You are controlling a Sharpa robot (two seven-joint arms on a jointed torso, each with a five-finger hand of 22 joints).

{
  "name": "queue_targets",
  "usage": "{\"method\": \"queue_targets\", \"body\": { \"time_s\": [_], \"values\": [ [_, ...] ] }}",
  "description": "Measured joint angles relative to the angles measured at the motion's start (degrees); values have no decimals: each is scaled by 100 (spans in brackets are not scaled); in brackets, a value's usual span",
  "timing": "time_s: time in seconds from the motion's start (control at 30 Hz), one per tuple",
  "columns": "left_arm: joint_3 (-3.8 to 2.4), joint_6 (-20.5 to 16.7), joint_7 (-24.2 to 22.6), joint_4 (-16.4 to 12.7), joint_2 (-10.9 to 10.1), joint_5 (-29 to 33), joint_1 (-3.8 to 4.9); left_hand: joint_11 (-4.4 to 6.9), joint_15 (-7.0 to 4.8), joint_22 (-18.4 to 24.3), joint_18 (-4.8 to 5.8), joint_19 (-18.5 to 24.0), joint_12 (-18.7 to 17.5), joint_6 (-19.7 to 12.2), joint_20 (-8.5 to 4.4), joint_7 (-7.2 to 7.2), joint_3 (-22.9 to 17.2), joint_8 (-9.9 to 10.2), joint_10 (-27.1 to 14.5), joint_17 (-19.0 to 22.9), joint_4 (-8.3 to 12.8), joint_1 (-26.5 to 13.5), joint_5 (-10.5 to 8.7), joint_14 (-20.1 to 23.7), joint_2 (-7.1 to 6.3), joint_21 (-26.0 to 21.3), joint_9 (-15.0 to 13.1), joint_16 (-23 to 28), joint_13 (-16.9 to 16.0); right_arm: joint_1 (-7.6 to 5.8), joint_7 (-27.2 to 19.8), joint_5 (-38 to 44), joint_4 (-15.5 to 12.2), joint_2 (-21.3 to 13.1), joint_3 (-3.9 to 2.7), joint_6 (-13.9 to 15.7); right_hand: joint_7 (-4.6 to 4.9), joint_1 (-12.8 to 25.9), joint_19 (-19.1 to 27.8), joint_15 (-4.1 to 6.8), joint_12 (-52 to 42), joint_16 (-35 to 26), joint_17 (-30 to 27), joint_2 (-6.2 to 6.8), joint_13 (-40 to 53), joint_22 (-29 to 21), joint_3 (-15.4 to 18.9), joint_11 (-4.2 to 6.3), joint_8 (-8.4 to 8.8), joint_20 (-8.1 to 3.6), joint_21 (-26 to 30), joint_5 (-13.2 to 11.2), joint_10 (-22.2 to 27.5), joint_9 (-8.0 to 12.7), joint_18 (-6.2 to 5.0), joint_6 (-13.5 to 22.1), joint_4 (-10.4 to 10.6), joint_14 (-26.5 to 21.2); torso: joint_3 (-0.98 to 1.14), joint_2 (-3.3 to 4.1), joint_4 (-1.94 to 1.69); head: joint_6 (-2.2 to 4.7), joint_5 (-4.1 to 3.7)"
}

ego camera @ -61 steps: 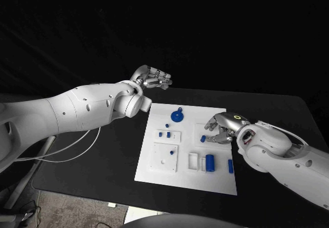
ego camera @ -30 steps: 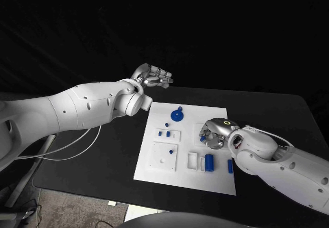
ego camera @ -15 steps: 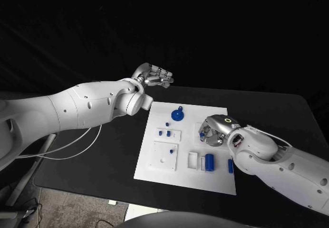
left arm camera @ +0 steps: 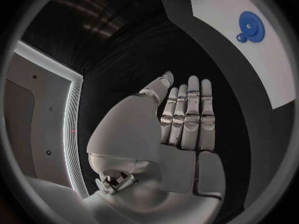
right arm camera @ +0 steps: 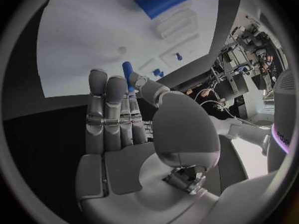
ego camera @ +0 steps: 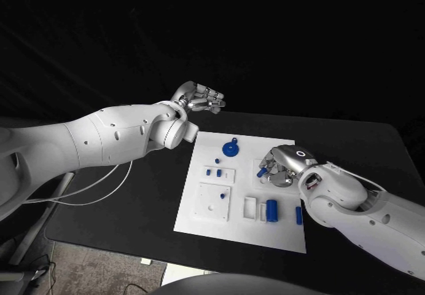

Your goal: Assemble the parts on the task board

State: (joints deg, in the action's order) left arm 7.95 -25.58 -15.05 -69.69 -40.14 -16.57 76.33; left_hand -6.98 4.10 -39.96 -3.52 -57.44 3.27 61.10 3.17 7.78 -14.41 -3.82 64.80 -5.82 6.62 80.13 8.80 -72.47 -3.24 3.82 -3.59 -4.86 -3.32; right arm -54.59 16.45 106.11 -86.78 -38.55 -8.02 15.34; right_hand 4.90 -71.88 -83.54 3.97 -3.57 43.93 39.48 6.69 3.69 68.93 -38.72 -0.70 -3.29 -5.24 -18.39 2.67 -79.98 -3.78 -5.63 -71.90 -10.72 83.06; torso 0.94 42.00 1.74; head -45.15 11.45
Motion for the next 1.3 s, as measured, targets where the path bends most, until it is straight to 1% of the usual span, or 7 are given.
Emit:
{"method": "queue_targets", "body": {
  "time_s": [0.2, 0.4, 0.6, 0.83, 0.97, 1.2, 1.3],
  "values": [
    [0, 0, 0, 6, -4, 0, 0, 0, 0, 0, 0, 0, 0, 0, 0, 0, 0, 0, 0, 0, 0, 0, 0, 0, 0, 0, 0, 0, 0, -6, -25, -262, -284, -98, -127, 171, 1, 1, -20, 15, 0, 0, 6, 0, -4, 14, -20, 19, -1, -20, 0, 0, -21, 0, 35, -1, 20, 16, -1, -2, 6, 8, 59],
    [0, 0, 0, 6, 2, 0, 0, 0, 0, 0, 0, 0, 0, 0, 0, 0, 0, 0, 0, 0, 0, 0, 0, 0, 0, 0, 0, 0, 0, -4, -73, -555, -462, -40, -158, 276, 1, 1, -21, 15, 0, 0, 6, 0, -4, 20, -20, 19, -2, -20, 0, 0, -21, 0, 36, -1, 20, 16, -2, -1, 9, 9, 117],
    [0, 1, 0, 28, 29, 0, 0, 0, 0, -1, 0, 0, 0, 0, 0, 0, 0, 0, 0, 0, 0, 0, 0, 0, 0, 0, 0, 0, 0, 3, -125, -667, -580, 170, -146, 298, 0, 3, -21, 14, 0, 0, 5, 0, -4, 26, -20, 19, -3, -19, 0, -1, -20, 0, 38, -1, 20, 17, -7, -1, 5, -16, 211],
    [0, 2, 0, 68, 87, 0, 0, 0, 0, -1, 0, 0, 0, 0, 0, 0, 0, 0, 0, 0, 0, 0, 0, 0, 0, 0, 0, 0, 0, 6, -157, -577, -581, 459, 22, 266, 1, 19, -21, 13, 1, 0, 5, -15, -5, 35, -19, 19, -6, -19, 0, -1, -20, 0, 40, -1, 20, 17, -8, -2, -5, -48, 332],
    [0, 3, 1, 87, 122, 1, 0, 0, 0, -1, 0, 0, 0, 0, 0, 0, 0, 0, 0, 0, 0, 0, 0, 0, 0, 0, 0, 0, 0, 7, -171, -456, -560, 611, 170, 203, 1, 26, -20, 13, 1, 0, 10, -22, -5, 46, -19, 19, -7, -18, 0, -1, -19, 0, 41, -1, 20, 17, -8, -1, -7, -91, 419],
    [0, 8, 3, 110, 186, 3, 0, 0, 0, -1, 0, 0, 0, 0, 0, 0, 0, 0, 0, 0, 0, 0, 0, 0, 0, 0, 0, 0, 0, 10, -184, -213, -477, 877, 486, 16, 0, 26, -20, 12, 4, 0, 10, -21, -9, 59, -27, 19, -8, -18, 0, -2, -19, 0, 42, -1, -4, 17, -5, 4, -8, -149, 514],
    [0, 13, 4, 111, 204, 4, 0, 0, 0, -1, 0, 0, 0, 0, 0, 0, 0, 0, 0, 0, 0, 0, 0, 0, 0, 0, 0, 0, 0, 12, -185, -124, -426, 962, 577, -60, 0, 26, -20, 12, 4, 0, 9, -21, -9, 70, -18, 19, -9, -18, 0, -5, -19, 0, 44, -1, -13, 18, -4, 7, -8, -172, 544]
  ]
}}
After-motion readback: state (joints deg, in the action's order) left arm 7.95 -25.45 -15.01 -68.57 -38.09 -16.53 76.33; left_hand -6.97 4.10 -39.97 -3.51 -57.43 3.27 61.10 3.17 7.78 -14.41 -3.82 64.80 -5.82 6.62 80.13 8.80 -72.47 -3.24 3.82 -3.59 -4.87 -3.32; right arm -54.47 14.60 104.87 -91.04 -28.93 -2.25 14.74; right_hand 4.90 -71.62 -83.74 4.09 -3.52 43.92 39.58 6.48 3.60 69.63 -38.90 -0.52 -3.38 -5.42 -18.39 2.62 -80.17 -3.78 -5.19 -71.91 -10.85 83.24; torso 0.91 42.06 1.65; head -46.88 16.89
